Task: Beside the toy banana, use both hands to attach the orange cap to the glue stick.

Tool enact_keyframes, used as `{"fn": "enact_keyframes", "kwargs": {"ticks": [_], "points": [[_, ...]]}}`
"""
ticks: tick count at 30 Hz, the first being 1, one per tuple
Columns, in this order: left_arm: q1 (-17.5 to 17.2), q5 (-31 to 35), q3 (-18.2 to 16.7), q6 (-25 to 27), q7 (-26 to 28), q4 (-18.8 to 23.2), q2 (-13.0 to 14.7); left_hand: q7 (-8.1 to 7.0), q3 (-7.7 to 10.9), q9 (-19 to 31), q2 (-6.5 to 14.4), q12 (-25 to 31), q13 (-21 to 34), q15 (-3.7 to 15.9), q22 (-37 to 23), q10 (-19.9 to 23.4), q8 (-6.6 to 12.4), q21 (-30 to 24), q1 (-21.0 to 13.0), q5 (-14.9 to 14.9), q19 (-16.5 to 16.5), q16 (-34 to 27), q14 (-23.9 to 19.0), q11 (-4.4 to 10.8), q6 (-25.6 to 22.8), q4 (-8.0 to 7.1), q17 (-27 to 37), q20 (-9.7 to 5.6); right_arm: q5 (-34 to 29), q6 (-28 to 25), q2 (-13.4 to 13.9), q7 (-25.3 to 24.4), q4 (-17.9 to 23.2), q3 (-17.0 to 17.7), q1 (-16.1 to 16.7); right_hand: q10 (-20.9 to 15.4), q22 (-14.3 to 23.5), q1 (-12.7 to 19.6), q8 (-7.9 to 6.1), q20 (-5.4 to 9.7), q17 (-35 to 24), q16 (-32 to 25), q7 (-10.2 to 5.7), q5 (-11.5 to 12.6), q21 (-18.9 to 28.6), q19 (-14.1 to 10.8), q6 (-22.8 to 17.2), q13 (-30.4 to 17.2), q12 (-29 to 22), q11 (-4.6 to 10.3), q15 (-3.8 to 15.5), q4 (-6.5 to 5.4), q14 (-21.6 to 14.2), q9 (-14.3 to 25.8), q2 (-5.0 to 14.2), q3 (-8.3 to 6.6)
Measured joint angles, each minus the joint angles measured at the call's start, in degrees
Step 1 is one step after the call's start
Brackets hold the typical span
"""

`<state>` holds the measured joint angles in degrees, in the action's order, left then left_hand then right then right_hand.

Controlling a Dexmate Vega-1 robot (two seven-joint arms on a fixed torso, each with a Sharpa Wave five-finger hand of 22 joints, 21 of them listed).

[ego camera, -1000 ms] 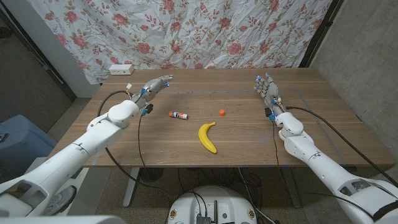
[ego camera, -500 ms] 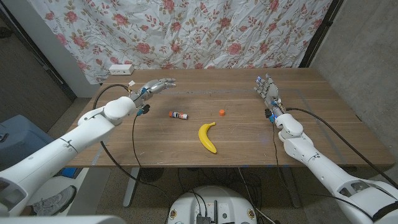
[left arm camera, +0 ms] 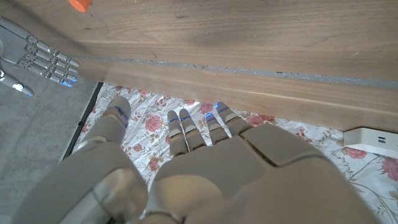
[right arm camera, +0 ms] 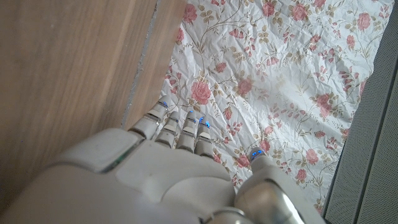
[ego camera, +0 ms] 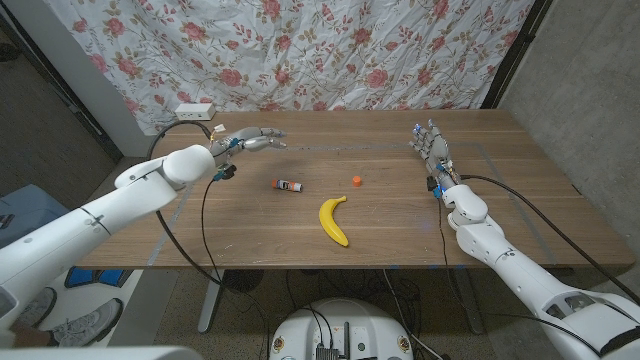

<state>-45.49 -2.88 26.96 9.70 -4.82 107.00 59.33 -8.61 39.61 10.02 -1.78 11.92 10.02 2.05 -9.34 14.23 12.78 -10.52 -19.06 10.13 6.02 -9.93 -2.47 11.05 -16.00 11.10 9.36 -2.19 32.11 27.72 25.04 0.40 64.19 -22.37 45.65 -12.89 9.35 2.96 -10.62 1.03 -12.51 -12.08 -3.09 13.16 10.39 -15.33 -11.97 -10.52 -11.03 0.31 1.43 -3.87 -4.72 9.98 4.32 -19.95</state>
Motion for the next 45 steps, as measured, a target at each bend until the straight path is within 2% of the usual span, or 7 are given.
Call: {"fn": "enact_keyframes", "kwargs": {"ticks": [9, 10, 20, 26, 36, 40, 45], "points": [[2.12, 2.83, 1.74, 1.05, -1.53, 2.07, 1.62, -1.22, 0.0, 0.0, -2.77, -0.27, 0.0, 0.1, 0.0, 1.02, 0.47, 0.0, -3.49, 0.0, 0.47, 0.0, -0.52, 1.02, -1.21, 0.0, 0.0, 0.13, 0.05, 0.62, -0.12, -0.13, -0.04, 0.12, 0.09, 0.0, 0.0, 0.0, 0.0, 0.0, -0.01, -0.01, -0.13, 0.0, 0.0, 0.0, -0.13, 0.0, 0.0, 0.0, 0.0, 0.0, 0.0, 0.0, 0.0, 0.0], [2.56, 7.64, 2.14, 2.4, -3.92, 2.51, 1.83, -1.21, 0.0, -0.01, -3.14, -0.45, -0.01, 0.1, 0.0, 1.02, 0.47, 0.0, -3.86, 0.0, 0.47, 0.0, -0.52, 1.02, -1.21, 0.0, 0.04, 0.13, 0.11, 0.64, -0.12, -0.13, -0.04, 0.12, 0.09, 0.0, 0.0, 0.0, 0.0, 0.0, -0.01, -0.01, -0.12, 0.0, 0.0, 0.0, -0.11, 0.0, 0.0, 0.0, 0.0, 0.0, 0.0, 0.0, 0.0, 0.0], [4.51, 16.95, 4.45, 5.43, -8.32, 4.77, 2.6, -1.77, 0.0, -0.01, -4.27, -0.91, -0.01, 0.1, 0.0, 1.02, 0.47, 0.0, -6.49, 0.0, 0.78, 0.0, -0.52, 1.02, -0.69, 0.0, 0.13, -0.17, 0.83, 0.68, 0.1, 0.28, 0.83, 0.67, 1.02, 0.32, 0.0, 0.0, 0.0, -0.01, -0.01, -0.03, -0.11, 0.0, 0.0, 0.0, -0.11, 0.0, 0.0, 0.32, 0.0, 0.0, 0.0, 0.0, 0.0, 0.0], [5.79, 23.48, 6.53, 6.43, -11.4, 6.48, 3.09, -2.47, -0.41, -0.01, -6.08, -1.12, -0.01, -0.12, 0.0, 1.01, 0.08, 0.35, -8.9, 0.0, 0.24, 0.0, -0.3, 1.02, -0.58, -0.08, 0.12, -0.06, 1.03, 0.77, 0.22, 0.42, 1.05, 0.8, 1.2, 0.32, 0.01, 0.0, 0.0, -0.01, -0.01, -0.03, -0.11, 0.0, 0.0, 0.0, -0.11, 0.0, 0.0, 0.32, 0.21, 0.0, 0.21, 0.0, 0.0, 0.0], [6.52, 33.36, 8.38, 6.77, -16.06, 8.01, 3.29, -3.4, -1.29, -0.02, -7.33, -1.34, -0.01, 0.01, -0.01, 0.47, -0.37, 0.57, -12.79, 0.0, -2.53, 0.0, 1.05, 1.12, 0.36, -0.35, 0.12, 0.11, 1.05, 0.78, 0.28, 0.26, 1.57, 0.83, 1.62, 0.63, 0.0, 0.0, 0.0, -0.01, -0.02, -0.04, -0.06, 0.0, 0.0, 0.0, -0.15, 0.0, 0.23, -0.01, 0.21, 0.0, 0.21, 0.0, 0.0, 0.01], [6.76, 36.17, 9.03, 6.45, -17.91, 8.15, 2.94, -3.58, -2.14, -0.02, -7.21, -1.34, -0.02, -0.18, -0.05, -0.16, -0.92, 0.57, -14.95, 0.0, -5.15, 0.0, 2.91, 1.11, 2.22, -0.56, 0.12, 0.32, 0.98, 0.63, 0.3, -0.16, 1.86, 0.84, 1.77, 0.63, 0.0, 0.0, 0.0, -0.01, -0.02, -0.04, 0.21, 0.0, 0.0, 0.0, -0.41, 0.0, 0.23, 0.0, 0.2, 0.0, 0.2, 0.0, 0.0, 0.01], [6.98, 39.35, 9.6, 5.66, -20.13, 8.1, 2.4, -3.68, -2.54, -0.02, -6.94, -1.34, -0.02, -0.18, -0.15, -0.14, -1.15, 0.57, -15.67, 0.0, -6.21, 0.0, 3.53, 1.12, 2.93, -0.64, 0.12, 0.24, 0.78, 0.43, 0.33, -0.7, 2.25, 0.85, 2.02, 1.25, 0.01, 0.0, 0.0, -0.01, -0.16, -0.04, 0.21, 0.0, 0.0, 0.0, -0.41, 0.0, 0.23, 0.0, -0.42, 0.0, 0.42, 0.0, 0.0, 0.01]]}}
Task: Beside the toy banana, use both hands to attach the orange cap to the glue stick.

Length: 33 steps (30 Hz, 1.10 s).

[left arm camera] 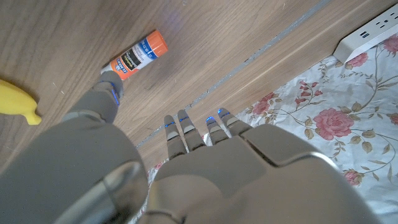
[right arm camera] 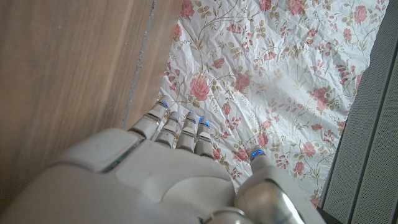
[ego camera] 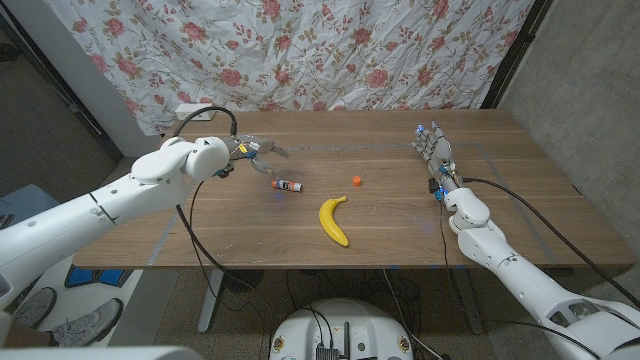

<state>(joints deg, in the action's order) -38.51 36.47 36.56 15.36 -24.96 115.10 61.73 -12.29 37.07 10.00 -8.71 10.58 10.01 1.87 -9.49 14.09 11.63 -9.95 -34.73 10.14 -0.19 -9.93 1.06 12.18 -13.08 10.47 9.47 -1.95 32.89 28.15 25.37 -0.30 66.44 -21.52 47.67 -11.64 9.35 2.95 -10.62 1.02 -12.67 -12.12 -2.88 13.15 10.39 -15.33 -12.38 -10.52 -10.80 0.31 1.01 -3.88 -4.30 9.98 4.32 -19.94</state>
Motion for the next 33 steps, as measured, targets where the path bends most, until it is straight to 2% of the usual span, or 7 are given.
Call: {"fn": "enact_keyframes", "kwargs": {"ticks": [6, 8, 12, 15, 33], "points": [[0.01, 3.73, 0.87, -1.09, -1.63, -0.28, -0.86, -0.11, -0.19, 0.0, -0.14, 0.0, 0.0, 0.08, 0.0, 0.0, 0.0, 0.0, -0.31, 0.0, 0.0, 0.0, 0.08, 0.0, 0.32, -0.05, 0.0, 0.0, -0.29, -0.22, 0.03, -0.68, 0.35, 0.03, 0.14, 0.0, 0.0, 0.05, 0.0, 0.0, 0.0, 0.0, 0.0, 0.0, 0.0, 0.0, 0.0, 0.0, 0.0, 0.0, 0.0, 0.25, 0.0, 0.0, 0.05, -0.25], [0.03, 5.45, 1.1, -1.63, -2.3, -0.37, -1.06, -0.2, -0.31, 0.0, -0.02, 0.0, 0.0, 0.08, 0.0, 0.53, 0.0, 0.0, -0.6, 0.0, -0.29, 0.0, 0.08, -0.09, 0.41, -0.17, 0.0, 0.26, -0.36, -0.3, 0.03, -0.82, 0.45, 0.04, 0.16, -0.01, 0.07, 0.68, 0.0, 0.0, 0.0, 0.0, -0.01, 0.0, 0.0, 0.0, 0.02, 0.0, 0.0, 0.0, 0.0, 0.25, 0.0, 0.0, 0.68, -0.25], [0.0, 7.82, 1.36, -1.99, -2.77, -0.57, -1.7, -0.2, -0.79, 0.0, 0.06, 0.24, 0.0, 0.06, 0.01, 1.17, 0.0, -0.01, -0.96, 0.0, -0.62, -0.27, 0.05, 0.08, 0.41, -0.16, 0.0, 0.0, -0.43, -0.44, 0.04, -1.01, 0.62, 0.04, 0.21, -0.01, 0.14, 0.68, 0.0, 0.0, 0.01, 0.0, -1.06, 0.0, 0.0, 0.0, -0.2, 0.0, 0.0, 0.0, 0.0, 0.41, 0.0, 0.0, 0.68, -0.08], [-0.5, 9.79, 1.55, -2.21, -3.03, -0.85, -2.49, -0.2, -0.79, 0.0, 0.05, 0.29, 0.0, 0.02, 0.01, 1.67, 0.0, -0.01, -0.96, 0.0, -1.14, -0.27, -0.3, -0.01, 0.41, -0.16, 0.0, 0.09, -0.52, -0.63, 0.11, -1.18, 0.74, 0.04, 0.26, -0.01, 0.14, 0.68, 0.0, 0.0, 0.01, 0.0, -1.05, 0.0, 0.0, 0.0, -0.19, 0.0, 0.0, 0.0, 0.0, 0.41, 0.0, 0.0, 0.68, -0.08], [-2.19, 16.25, 2.36, -1.49, -1.73, -3.64, -6.34, -0.19, -1.66, 0.28, 1.56, 0.68, -0.01, 0.15, 0.01, 5.07, 0.28, -0.28, -2.47, 0.0, -1.33, -0.94, -3.37, -0.08, -0.04, -0.56, -0.01, -0.1, -0.8, -1.69, 0.22, -1.3, 0.69, -0.25, -0.25, 0.3, 0.13, 0.68, 0.0, -0.21, -0.27, 0.0, -1.86, -0.3, 0.0, -0.21, -0.6, 0.0, 0.0, 0.32, -0.01, 0.4, 0.01, 0.0, 0.68, -0.08]]}}
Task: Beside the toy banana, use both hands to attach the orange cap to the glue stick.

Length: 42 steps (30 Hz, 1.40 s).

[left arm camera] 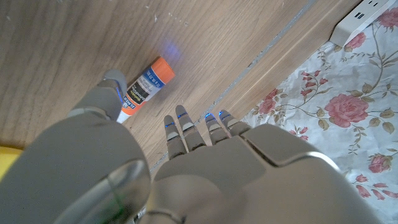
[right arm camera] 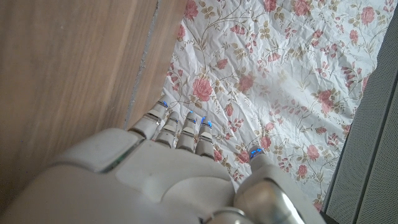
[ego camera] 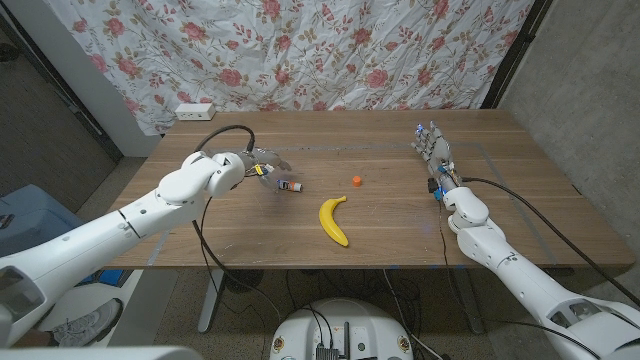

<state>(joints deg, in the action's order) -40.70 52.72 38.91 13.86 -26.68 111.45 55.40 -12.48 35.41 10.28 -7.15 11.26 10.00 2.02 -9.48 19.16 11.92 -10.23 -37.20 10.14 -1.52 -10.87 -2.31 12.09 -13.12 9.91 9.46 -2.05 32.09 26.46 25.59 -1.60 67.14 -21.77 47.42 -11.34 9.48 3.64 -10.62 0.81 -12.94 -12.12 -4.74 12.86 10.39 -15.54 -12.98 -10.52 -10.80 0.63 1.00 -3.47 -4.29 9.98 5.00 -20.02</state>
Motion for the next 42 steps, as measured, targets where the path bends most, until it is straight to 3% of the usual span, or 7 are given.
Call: {"fn": "enact_keyframes", "kwargs": {"ticks": [19, 25, 33, 42], "points": [[0.86, 0.93, 1.92, -1.3, 1.64, -4.17, -3.11, 0.04, -0.4, -0.01, 1.21, 0.0, 0.04, 0.14, 0.01, 2.08, 0.85, 0.0, -1.21, 0.0, 0.37, 0.0, -1.1, 0.04, -2.28, -0.06, 0.0, 0.37, -0.07, -0.66, 0.12, 0.09, -0.58, -0.21, -0.55, -0.01, -0.01, -0.3, 0.0, 0.0, -0.26, 0.0, 0.01, 0.0, 0.22, 0.0, 0.0, 0.0, 0.0, 0.0, -0.19, 0.49, 0.19, 0.0, 0.3, -0.14], [1.04, 1.34, 2.41, -1.64, 2.83, -4.96, -3.65, 0.09, -1.05, 0.24, 2.3, 0.45, 0.31, 0.13, 0.01, 5.82, 1.66, -0.44, -2.68, 0.0, 1.29, 0.0, -4.01, 0.12, -5.24, 0.1, 0.0, 1.02, -0.09, -0.73, 0.26, 0.1, -0.58, -0.21, -0.57, -0.01, -0.01, -0.3, 0.0, -0.41, -0.25, 0.0, -0.21, 0.0, 0.22, -0.41, -0.22, 0.0, 0.0, -0.01, -0.19, 0.64, 0.19, 0.0, 0.3, 0.02], [0.65, 1.59, 2.57, -1.83, 5.51, -5.61, -4.04, -0.09, -2.69, 0.28, 3.02, 0.45, 0.3, 0.22, 0.08, 11.39, 2.5, -0.44, -5.58, 0.0, 5.55, 0.0, -9.41, 0.27, -10.78, 0.16, 0.0, 1.63, -0.09, -0.83, 0.33, 0.19, -0.74, -0.21, -0.66, -0.01, -0.01, -0.3, 0.0, -0.41, -0.25, 0.0, -0.36, 0.0, 0.22, -0.41, -0.37, 0.0, 0.0, -0.01, -0.19, 0.64, 0.19, 0.0, 0.3, 0.02], [0.28, 1.6, 2.66, -1.78, 7.32, -6.11, -4.34, -0.11, -3.68, 0.27, 3.5, 0.44, 0.3, 0.23, -0.01, 14.57, 3.02, -0.44, -7.12, 0.0, 6.3, 0.0, -11.27, 0.18, -14.67, 0.15, -0.1, 1.59, -0.01, -0.92, 0.34, 0.46, -1.25, -0.21, -1.0, -0.23, -0.02, -0.3, 0.0, -0.41, -0.25, -0.45, -0.71, 0.0, 0.22, -0.41, -0.72, 0.0, 0.0, 0.21, -0.19, 0.64, 0.19, 0.0, 0.3, 0.01]]}}
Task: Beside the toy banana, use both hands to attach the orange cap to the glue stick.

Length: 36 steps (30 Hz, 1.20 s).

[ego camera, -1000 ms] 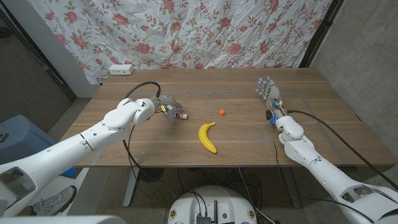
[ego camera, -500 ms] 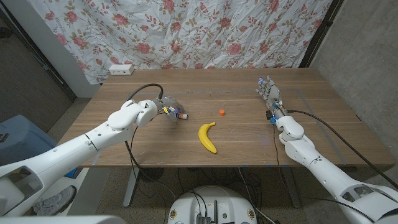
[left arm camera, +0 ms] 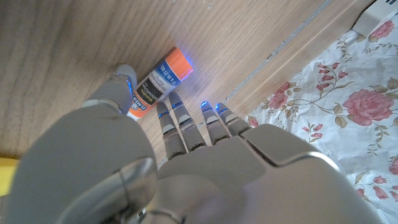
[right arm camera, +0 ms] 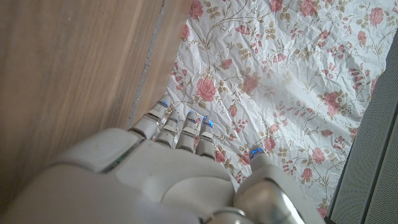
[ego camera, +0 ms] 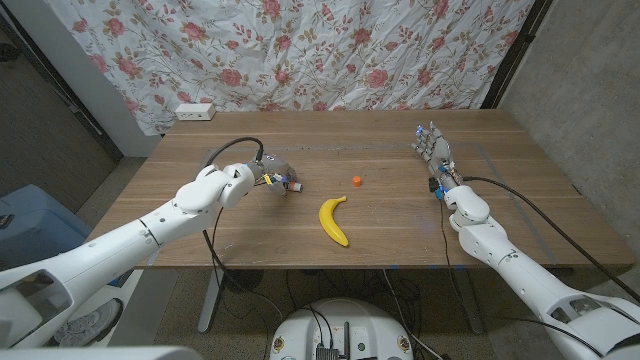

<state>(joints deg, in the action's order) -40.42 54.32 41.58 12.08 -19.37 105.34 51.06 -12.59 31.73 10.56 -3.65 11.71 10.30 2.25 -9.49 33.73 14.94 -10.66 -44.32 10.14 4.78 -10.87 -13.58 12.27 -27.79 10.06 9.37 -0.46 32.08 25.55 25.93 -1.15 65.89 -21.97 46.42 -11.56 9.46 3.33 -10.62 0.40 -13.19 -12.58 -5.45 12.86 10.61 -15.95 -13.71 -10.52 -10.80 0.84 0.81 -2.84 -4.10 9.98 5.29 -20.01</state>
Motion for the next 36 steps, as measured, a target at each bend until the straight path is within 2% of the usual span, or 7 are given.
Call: {"fn": "enact_keyframes", "kwargs": {"ticks": [9, 25, 36], "points": [[0.11, 0.1, 0.3, 0.46, 1.15, -0.75, -0.56, 0.09, -1.8, -0.09, 0.5, 0.0, 0.0, 0.1, 0.0, 6.65, 0.32, 0.0, -2.01, 0.0, 2.12, 0.0, -3.88, 0.13, -6.67, -0.1, -0.04, -0.36, 0.02, 0.0, -0.2, 0.09, -0.68, -0.05, -0.39, 0.0, 0.0, 0.0, 0.0, 0.0, -0.28, 0.0, -0.31, 0.0, 0.0, 0.0, -0.31, 0.0, 0.0, 0.0, 0.0, 0.0, 0.0, 0.0, 0.0, 0.0], [0.37, 0.22, 0.88, 1.51, 3.23, -2.01, -1.66, 0.03, -3.27, -0.15, 0.64, 0.0, -0.18, 0.1, 0.01, 12.04, 0.31, 0.0, -3.51, 0.0, 3.81, 0.0, -7.62, 0.05, -12.35, -0.31, -0.03, -0.72, -0.02, 0.08, -0.43, 0.25, -1.53, -0.21, -0.97, 0.0, -0.01, 0.0, 0.0, -0.21, -0.27, 0.0, -1.02, 0.0, 0.0, -0.21, -1.02, 0.0, 0.0, -0.01, 0.0, 0.0, 0.0, 0.0, 0.0, 0.0], [0.18, -0.09, 1.16, 2.89, 5.04, -2.18, -2.32, 0.1, -4.63, -0.33, 1.55, 0.0, -0.01, 0.42, 0.01, 18.72, 0.07, 0.0, -4.42, 0.0, 5.88, 0.0, -11.24, 0.29, -21.21, -0.22, -0.03, -1.26, -0.11, 0.12, -0.57, 0.31, -1.98, -0.31, -1.31, 0.0, -0.01, 0.0, 0.0, -0.2, -0.27, 0.0, -1.33, 0.0, 0.0, -0.2, -1.33, 0.0, 0.0, -0.01, 0.0, -0.01, 0.0, 0.0, 0.0, 0.0]]}}
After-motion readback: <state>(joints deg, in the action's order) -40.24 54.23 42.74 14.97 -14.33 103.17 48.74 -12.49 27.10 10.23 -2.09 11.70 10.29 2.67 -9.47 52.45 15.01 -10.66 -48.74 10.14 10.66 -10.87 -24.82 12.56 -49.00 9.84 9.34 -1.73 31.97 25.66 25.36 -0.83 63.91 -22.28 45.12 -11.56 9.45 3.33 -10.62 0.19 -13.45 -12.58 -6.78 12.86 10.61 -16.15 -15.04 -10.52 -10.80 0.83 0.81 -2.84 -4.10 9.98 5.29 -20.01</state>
